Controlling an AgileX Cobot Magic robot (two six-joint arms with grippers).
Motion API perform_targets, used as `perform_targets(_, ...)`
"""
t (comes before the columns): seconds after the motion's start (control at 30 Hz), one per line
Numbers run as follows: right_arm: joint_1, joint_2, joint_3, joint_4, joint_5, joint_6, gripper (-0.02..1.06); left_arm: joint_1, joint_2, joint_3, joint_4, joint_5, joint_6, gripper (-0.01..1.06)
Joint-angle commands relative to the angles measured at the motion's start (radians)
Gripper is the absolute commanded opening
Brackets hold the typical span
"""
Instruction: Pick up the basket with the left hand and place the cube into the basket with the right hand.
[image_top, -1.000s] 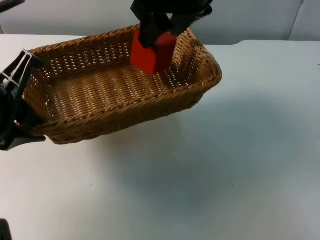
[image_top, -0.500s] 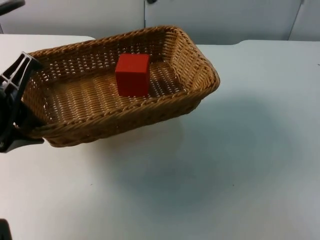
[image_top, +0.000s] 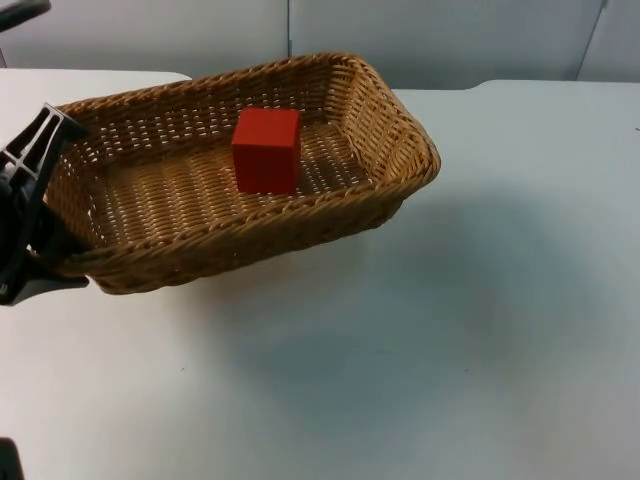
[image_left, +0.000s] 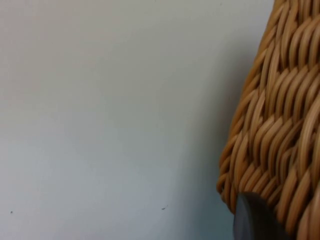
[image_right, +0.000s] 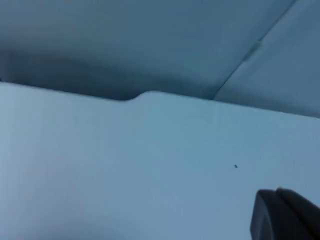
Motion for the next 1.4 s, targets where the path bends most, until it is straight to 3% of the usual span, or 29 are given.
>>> perform_targets(0.0, -0.035, -0.075, -0.003, 0.027, -0.017, 0.011, 0.00, -0.006, -0.014, -0.007, -0.013, 0.024, -0.003, 0.00)
perform_targets(0.2, -0.139, -0.247, 0.002, 0.041, -0.025, 0.015, 0.00, -0.006, -0.014, -0.007, -0.013, 0.024, -0.003, 0.00)
perform_targets(0.47, -0.324, -0.545, 0.286, -0.023, -0.075, 0.040, 0.00, -0.006, -0.014, -0.007, -0.013, 0.024, -0.003, 0.00)
perform_targets(0.77, -0.481, -0.705, 0.432, -0.023, -0.082, 0.041, 0.00, -0.006, -0.014, -0.007, -0.013, 0.024, -0.003, 0.00)
perform_targets(1.37, -0.483, -0.771, 0.443, 0.036, -0.083, 0.036, 0.00, -0.006, -0.014, -0.007, -0.013, 0.024, -0.003, 0.00)
